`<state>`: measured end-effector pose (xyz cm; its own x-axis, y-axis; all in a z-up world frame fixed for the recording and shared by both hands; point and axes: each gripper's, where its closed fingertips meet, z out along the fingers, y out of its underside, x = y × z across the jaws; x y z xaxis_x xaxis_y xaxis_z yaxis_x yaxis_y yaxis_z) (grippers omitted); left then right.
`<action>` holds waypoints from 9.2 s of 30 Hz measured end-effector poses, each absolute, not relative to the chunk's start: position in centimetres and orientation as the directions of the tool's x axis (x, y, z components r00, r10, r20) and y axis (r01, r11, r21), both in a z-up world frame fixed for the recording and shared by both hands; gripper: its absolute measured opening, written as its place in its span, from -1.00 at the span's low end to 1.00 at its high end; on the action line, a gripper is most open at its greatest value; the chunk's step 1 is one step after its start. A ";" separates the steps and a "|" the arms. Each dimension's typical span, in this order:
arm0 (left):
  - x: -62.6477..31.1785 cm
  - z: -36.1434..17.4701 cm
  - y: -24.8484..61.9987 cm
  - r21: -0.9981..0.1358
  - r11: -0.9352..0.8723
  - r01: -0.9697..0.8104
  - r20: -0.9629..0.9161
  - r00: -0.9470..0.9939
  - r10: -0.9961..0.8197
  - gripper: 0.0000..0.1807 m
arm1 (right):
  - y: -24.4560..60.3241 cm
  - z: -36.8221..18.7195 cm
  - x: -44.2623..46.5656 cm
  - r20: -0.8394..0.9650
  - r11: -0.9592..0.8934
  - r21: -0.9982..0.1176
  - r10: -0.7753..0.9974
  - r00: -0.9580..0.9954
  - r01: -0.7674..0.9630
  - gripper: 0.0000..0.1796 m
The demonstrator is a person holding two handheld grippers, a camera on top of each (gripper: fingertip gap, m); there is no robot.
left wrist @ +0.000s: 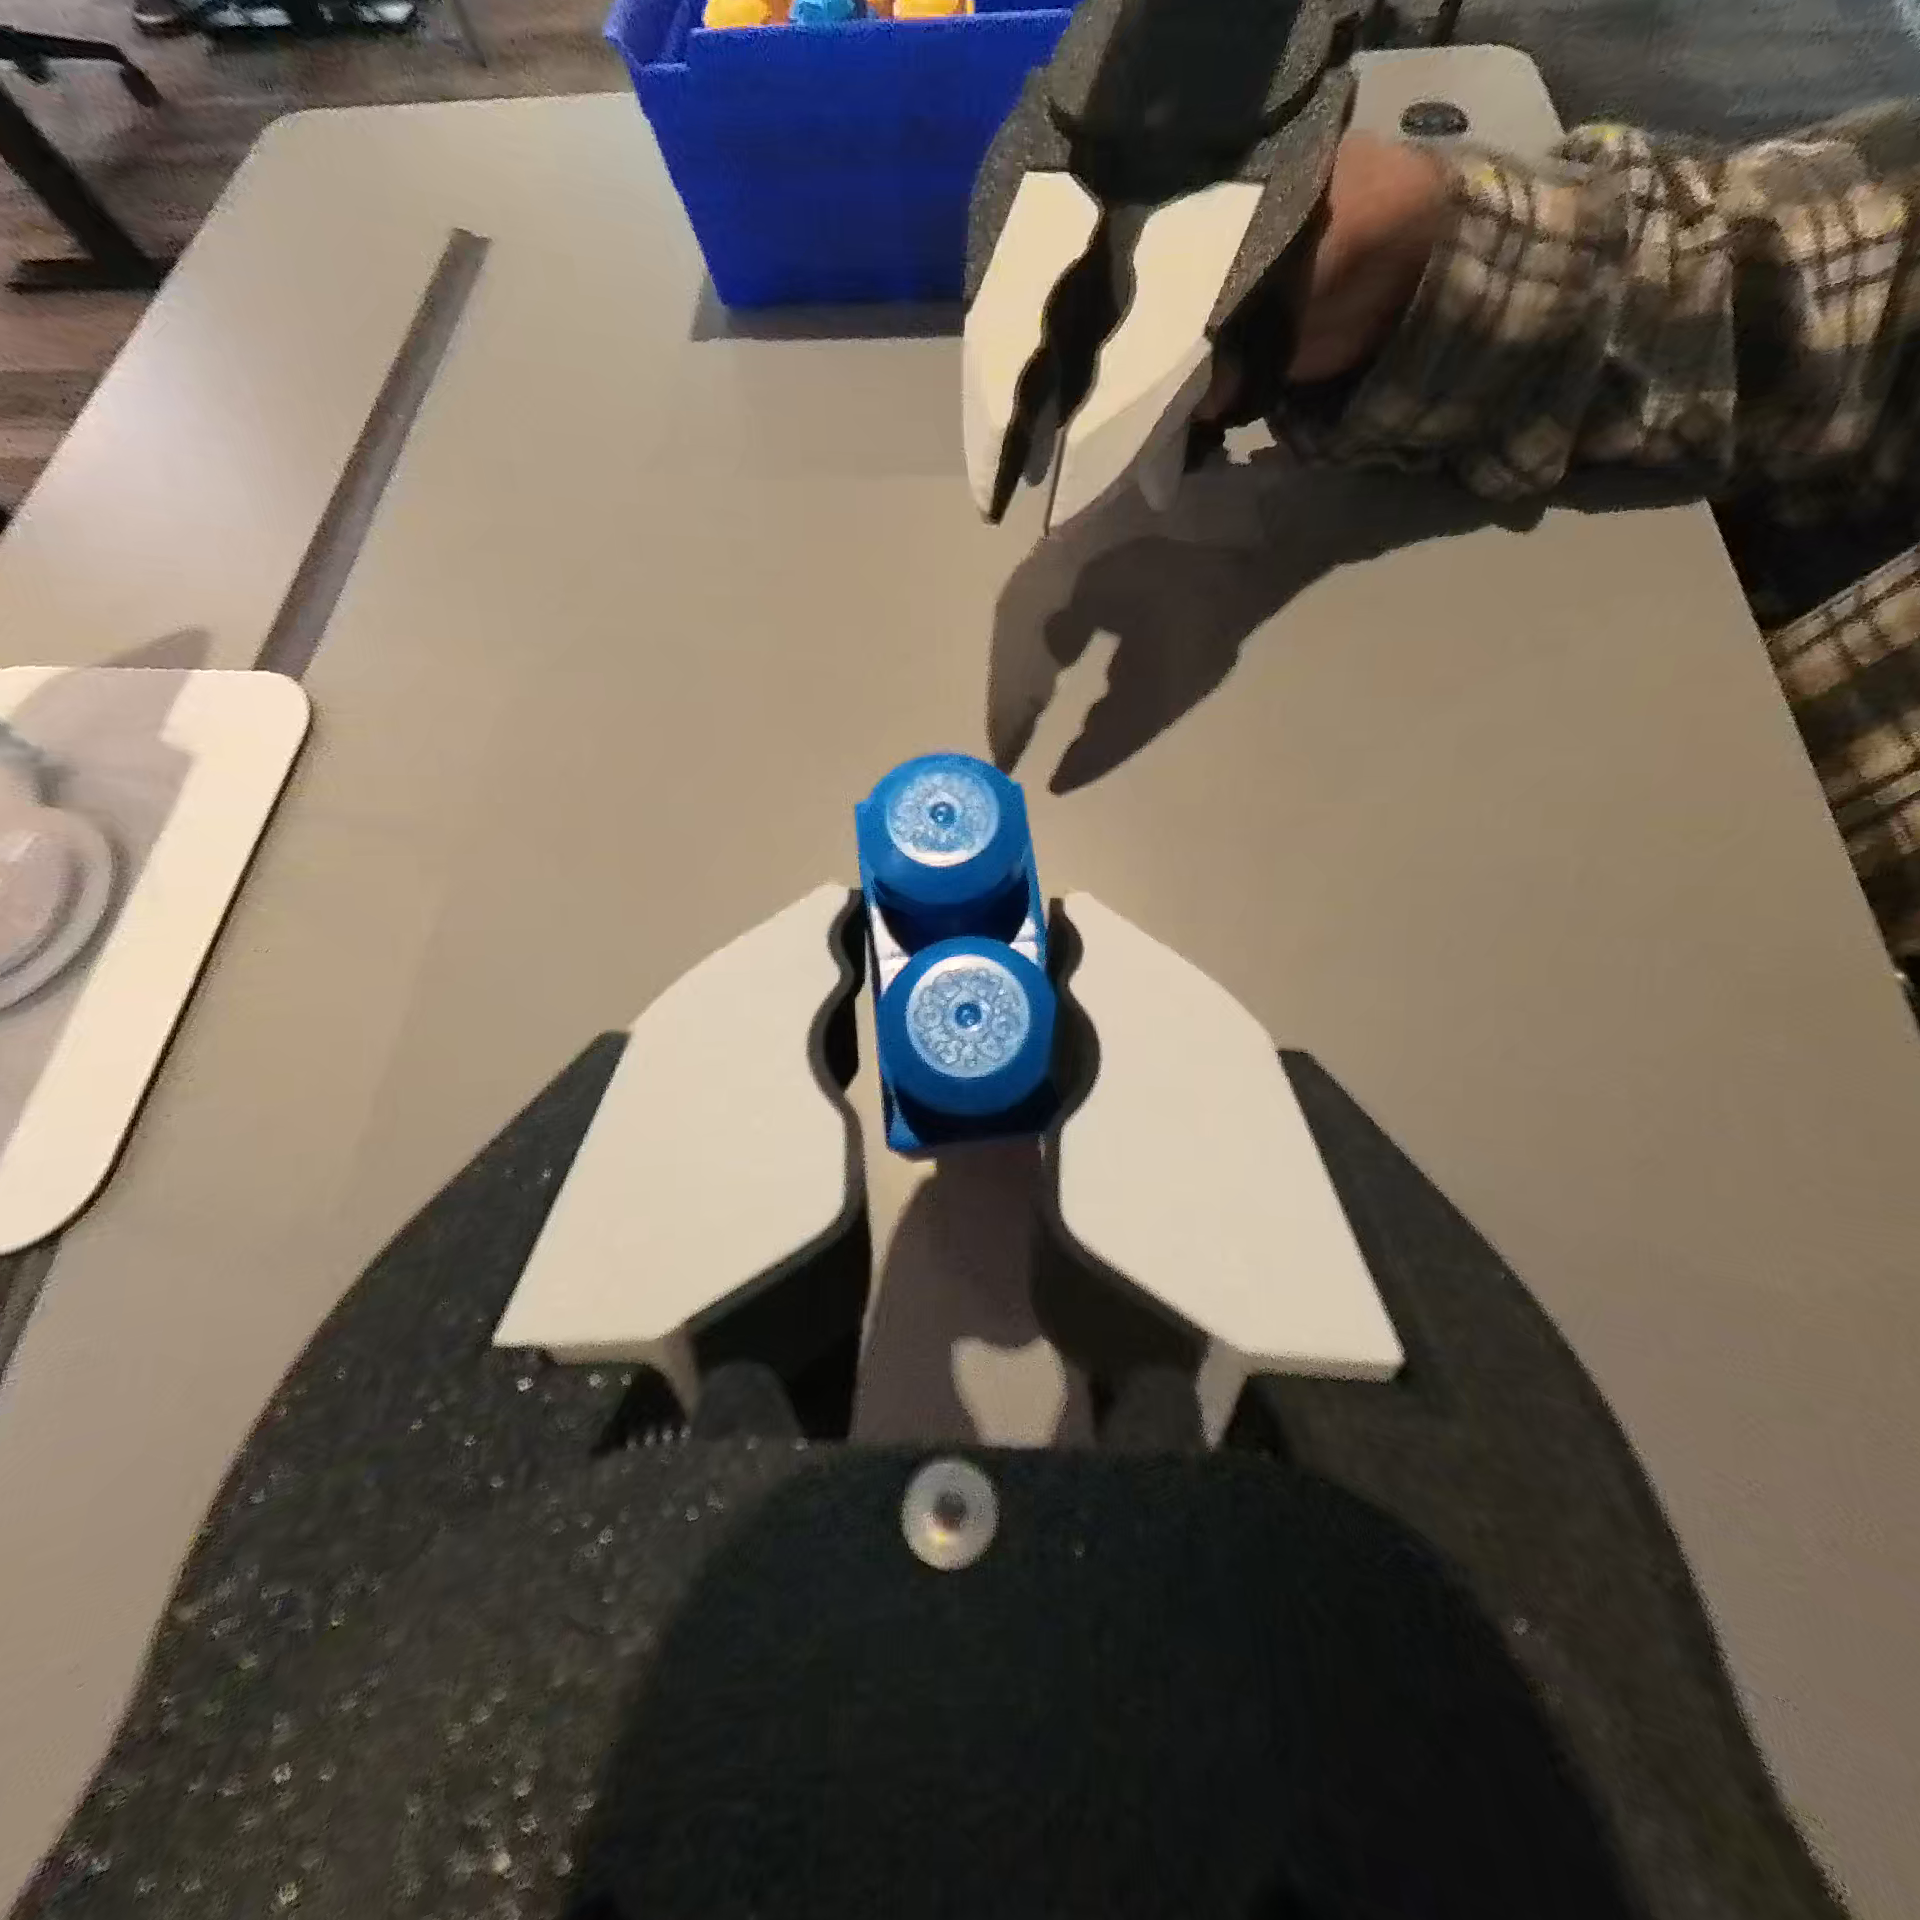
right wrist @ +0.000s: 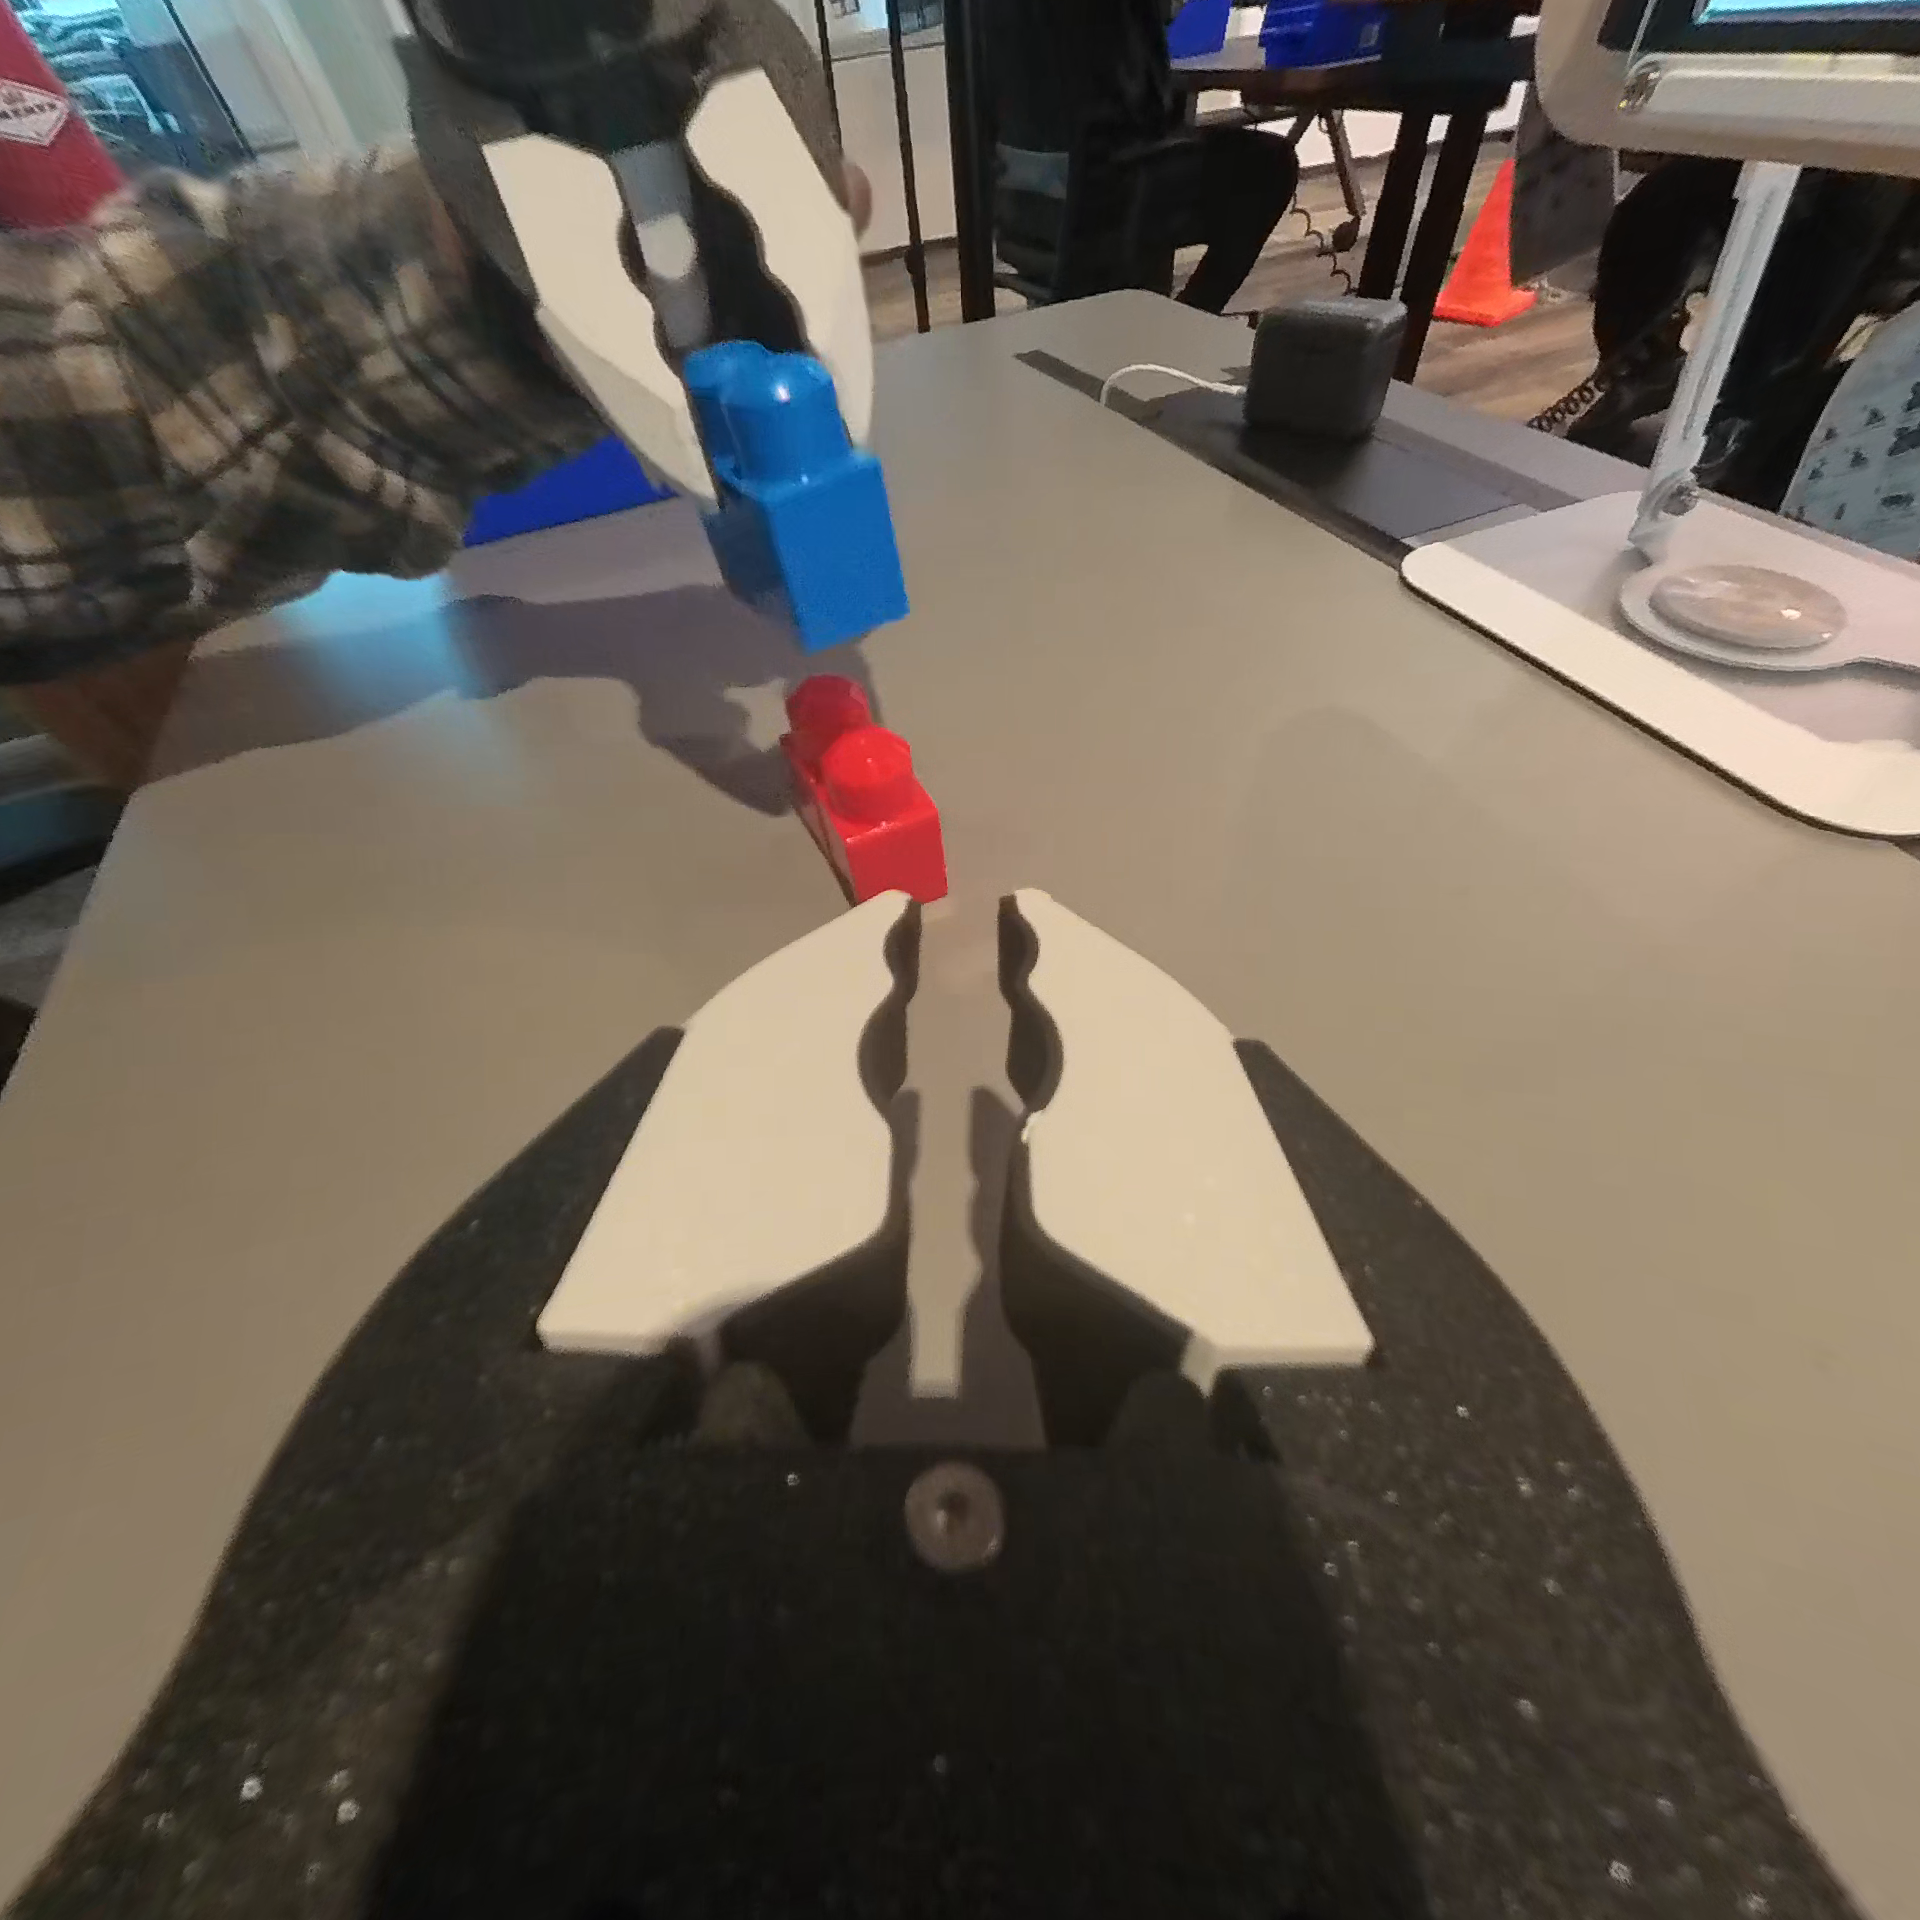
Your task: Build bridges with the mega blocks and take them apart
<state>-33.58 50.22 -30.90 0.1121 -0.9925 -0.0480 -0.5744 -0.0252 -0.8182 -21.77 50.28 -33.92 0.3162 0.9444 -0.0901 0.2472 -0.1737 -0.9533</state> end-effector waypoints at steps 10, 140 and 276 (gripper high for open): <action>-32.4 -33.6 50.5 -0.796 -0.018 -0.604 -0.024 0.061 -0.998 -0.63 | 50.6 -34.7 -21.8 -0.083 -0.174 -0.947 0.944 0.319 0.269 -0.83; -34.5 -37.4 48.2 -0.842 -0.117 -0.527 0.001 0.215 -0.977 -0.60 | 48.1 -30.9 -35.7 -0.011 0.074 -0.824 0.989 -0.148 0.561 -0.37; -33.3 -24.6 48.5 -0.985 -0.158 -0.065 0.149 0.123 -0.981 -0.60 | 48.6 -24.7 -33.7 -0.205 -0.204 -0.979 0.966 -0.158 0.023 -0.58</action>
<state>-33.34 48.53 -24.65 0.1227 -0.9811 0.1493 -0.0650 -0.1581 -0.9853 -33.75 48.61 -24.65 -0.1585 0.9659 -0.2049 0.0232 -0.2038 -0.9787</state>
